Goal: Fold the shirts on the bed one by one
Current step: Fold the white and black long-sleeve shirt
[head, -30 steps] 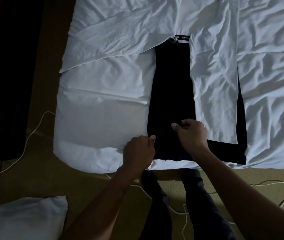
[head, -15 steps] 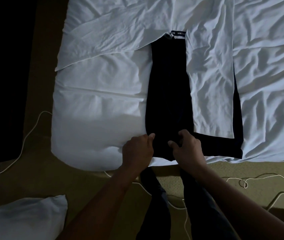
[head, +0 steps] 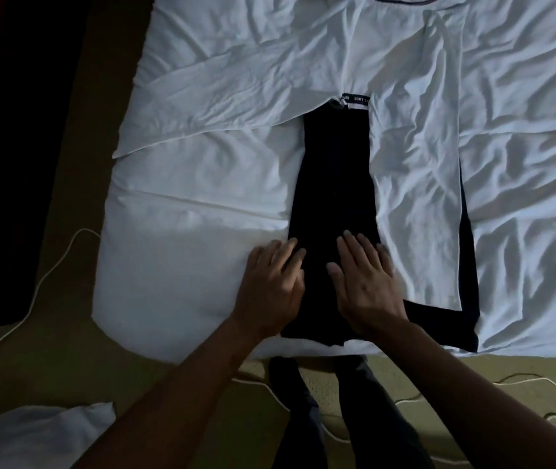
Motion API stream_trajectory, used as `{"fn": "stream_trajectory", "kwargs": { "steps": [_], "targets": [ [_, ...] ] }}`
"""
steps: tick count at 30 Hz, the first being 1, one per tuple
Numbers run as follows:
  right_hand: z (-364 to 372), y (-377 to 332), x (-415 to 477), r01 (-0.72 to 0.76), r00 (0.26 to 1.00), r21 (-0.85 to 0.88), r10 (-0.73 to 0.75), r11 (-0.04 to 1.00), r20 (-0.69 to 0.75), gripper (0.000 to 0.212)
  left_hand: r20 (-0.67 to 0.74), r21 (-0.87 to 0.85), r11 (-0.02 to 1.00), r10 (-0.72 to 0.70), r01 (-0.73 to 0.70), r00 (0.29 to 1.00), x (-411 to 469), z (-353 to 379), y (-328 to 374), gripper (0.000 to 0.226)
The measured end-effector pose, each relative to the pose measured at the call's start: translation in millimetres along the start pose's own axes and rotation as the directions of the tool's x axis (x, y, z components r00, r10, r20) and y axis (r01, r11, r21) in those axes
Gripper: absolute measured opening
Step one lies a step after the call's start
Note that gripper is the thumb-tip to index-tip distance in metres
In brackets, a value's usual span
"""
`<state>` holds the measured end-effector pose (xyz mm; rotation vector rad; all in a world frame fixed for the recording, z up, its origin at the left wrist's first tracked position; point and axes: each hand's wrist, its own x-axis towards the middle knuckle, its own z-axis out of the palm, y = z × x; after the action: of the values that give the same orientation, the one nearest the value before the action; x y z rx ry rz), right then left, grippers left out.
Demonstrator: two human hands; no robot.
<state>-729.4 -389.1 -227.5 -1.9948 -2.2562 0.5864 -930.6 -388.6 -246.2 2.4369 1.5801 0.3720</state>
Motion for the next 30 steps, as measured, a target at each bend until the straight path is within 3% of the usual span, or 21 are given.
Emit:
{"fn": "stream_trajectory", "kwargs": {
  "steps": [3, 5, 8, 11, 14, 18, 21, 23, 25, 26, 28, 30],
  "targets": [
    [-22, 0, 38, -0.077, 0.975, 0.150, 0.106, 0.986, -0.193, 0.049, -0.168, -0.048, 0.999, -0.025, 0.017, 0.985, 43, -11, -10, 0.033],
    [-36, 3, 81, -0.069, 0.953, 0.213, 0.128, 0.975, -0.274, 0.035, -0.206, 0.020, 0.999, -0.026, 0.031, 0.978, 82, -15, -22, 0.029],
    [-60, 6, 156, -0.052, 0.942, 0.267, 0.136, 0.962, -0.308, 0.037, -0.180, 0.146, 0.984, -0.077, 0.104, 0.981, 145, -16, -47, 0.028],
    [-83, 8, 225, -0.020, 0.958, 0.223, 0.082, 0.975, -0.275, 0.046, -0.061, 0.331, 0.916, -0.219, 0.227, 0.974, 205, -14, -70, 0.047],
    [-93, 12, 274, 0.040, 0.993, 0.053, -0.035, 0.998, -0.109, 0.053, 0.024, 0.453, 0.843, -0.339, 0.292, 0.941, 248, -12, -85, 0.053],
    [-97, 26, 308, 0.098, 0.993, 0.016, -0.097, 0.995, -0.063, 0.027, 0.014, 0.541, 0.822, -0.220, 0.178, 0.975, 282, -12, -95, 0.019],
    [-100, 41, 313, -0.033, 0.977, 0.266, 0.087, 0.963, -0.193, 0.009, -0.096, 0.512, 0.853, -0.057, 0.098, 0.994, 302, -28, -89, 0.014],
    [-103, 50, 309, -0.197, 0.929, 0.446, 0.312, 0.873, -0.198, 0.007, -0.213, 0.449, 0.893, 0.087, 0.018, 0.973, 313, -38, -76, 0.015],
    [-103, 56, 302, -0.385, 0.844, 0.558, 0.524, 0.736, -0.109, 0.009, -0.227, 0.323, 0.937, 0.212, -0.132, 0.950, 320, -42, -63, 0.013],
    [-105, 57, 300, -0.469, 0.790, 0.598, 0.612, 0.650, -0.046, 0.013, -0.212, 0.232, 0.962, 0.196, -0.146, 0.957, 323, -43, -60, 0.021],
    [-107, 52, 293, -0.557, 0.710, 0.701, 0.694, 0.446, 0.123, 0.024, -0.125, 0.091, 0.996, 0.017, -0.006, 0.992, 329, -48, -66, 0.031],
    [-110, 40, 290, -0.597, 0.669, 0.772, 0.665, 0.217, 0.331, 0.027, -0.014, 0.119, 0.966, -0.230, 0.230, 0.973, 335, -52, -86, 0.034]
  ]
}}
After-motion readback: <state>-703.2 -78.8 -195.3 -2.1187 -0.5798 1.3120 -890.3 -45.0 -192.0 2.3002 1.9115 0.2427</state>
